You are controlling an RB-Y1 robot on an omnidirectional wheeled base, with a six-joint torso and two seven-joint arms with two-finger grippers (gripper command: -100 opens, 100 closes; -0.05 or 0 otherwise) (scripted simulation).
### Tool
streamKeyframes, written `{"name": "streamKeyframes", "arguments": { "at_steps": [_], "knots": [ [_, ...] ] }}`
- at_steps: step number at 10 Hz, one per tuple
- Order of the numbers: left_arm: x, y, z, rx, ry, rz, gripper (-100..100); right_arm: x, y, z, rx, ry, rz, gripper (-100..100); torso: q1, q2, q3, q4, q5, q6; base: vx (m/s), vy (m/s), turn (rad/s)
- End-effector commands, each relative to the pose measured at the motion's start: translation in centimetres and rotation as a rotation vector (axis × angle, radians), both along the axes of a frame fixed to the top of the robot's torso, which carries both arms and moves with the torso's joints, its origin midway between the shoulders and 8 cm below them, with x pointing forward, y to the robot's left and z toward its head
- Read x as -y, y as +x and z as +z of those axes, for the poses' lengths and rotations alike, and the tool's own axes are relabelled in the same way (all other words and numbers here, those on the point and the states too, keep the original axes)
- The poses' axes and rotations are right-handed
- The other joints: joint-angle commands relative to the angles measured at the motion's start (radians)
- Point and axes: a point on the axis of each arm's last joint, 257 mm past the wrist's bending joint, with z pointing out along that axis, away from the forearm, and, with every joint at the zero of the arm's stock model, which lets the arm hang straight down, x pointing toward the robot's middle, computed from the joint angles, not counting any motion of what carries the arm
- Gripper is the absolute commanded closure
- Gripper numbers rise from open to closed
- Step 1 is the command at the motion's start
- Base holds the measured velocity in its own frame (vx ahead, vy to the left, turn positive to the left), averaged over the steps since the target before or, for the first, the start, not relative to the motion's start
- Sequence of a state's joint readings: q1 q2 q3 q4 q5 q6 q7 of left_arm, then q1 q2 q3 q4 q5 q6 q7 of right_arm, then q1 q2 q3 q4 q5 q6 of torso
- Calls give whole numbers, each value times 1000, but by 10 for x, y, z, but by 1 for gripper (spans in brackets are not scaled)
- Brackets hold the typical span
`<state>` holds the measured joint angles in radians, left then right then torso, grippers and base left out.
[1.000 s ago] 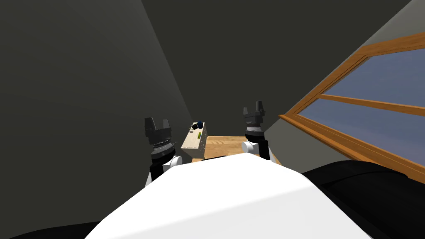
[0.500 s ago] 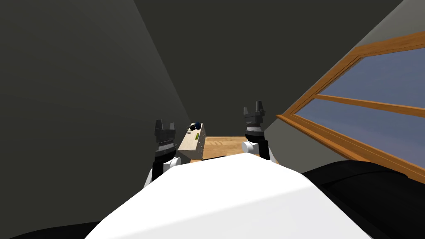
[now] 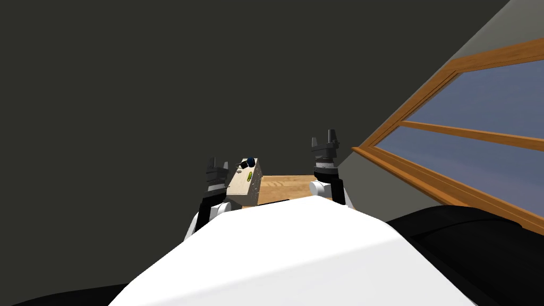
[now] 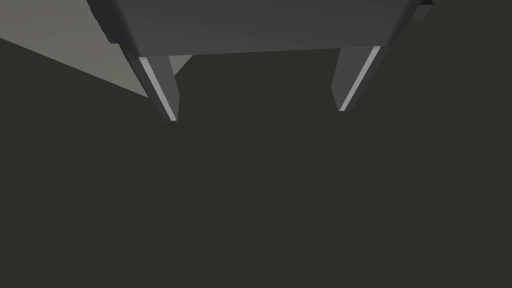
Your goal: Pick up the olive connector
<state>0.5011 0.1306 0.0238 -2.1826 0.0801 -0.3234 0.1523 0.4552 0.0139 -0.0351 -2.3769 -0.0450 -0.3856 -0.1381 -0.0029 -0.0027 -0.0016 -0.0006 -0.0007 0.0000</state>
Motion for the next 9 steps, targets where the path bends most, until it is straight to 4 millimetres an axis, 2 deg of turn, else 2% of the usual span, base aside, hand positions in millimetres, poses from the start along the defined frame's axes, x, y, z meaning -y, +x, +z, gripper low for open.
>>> {"name": "streamKeyframes", "arguments": {
  "at_steps": [1,2,3,4,5,6,7,8,9],
  "knots": [
    [-5,5,-16,-47,-26,-6,-100,0,0,0,0,0,0,0,0,0,0,0,0,0,31,-38,-16],
    [-11,11,-37,-108,-70,-18,-100,0,0,0,0,0,0,0,0,0,0,0,0,0,41,-49,-32],
    [-11,12,-40,-117,-72,-17,-100,0,0,0,0,0,0,0,0,0,0,0,0,0,37,-38,-11],
    [-17,17,-63,-180,-120,-25,-100,0,0,0,0,0,0,0,0,0,0,0,0,0,37,-46,-25],
    [-18,18,-65,-190,-121,-23,-100,0,0,0,0,0,0,0,0,0,0,0,0,0,41,-41,-15],
    [-24,21,-85,-240,-166,-28,-100,0,0,0,0,0,0,0,0,0,0,0,0,0,52,-44,-27],
    [-25,22,-92,-264,-175,-26,-100,0,0,0,0,0,0,0,0,0,0,0,0,0,41,-38,-14],
    [-31,25,-113,-317,-222,-27,-100,0,0,0,0,0,0,0,0,0,0,0,0,0,53,-40,-36],
    [-32,26,-119,-339,-231,-25,-100,0,0,0,0,0,0,0,1,-1,0,0,0,0,46,-32,-15]
  ]
}}
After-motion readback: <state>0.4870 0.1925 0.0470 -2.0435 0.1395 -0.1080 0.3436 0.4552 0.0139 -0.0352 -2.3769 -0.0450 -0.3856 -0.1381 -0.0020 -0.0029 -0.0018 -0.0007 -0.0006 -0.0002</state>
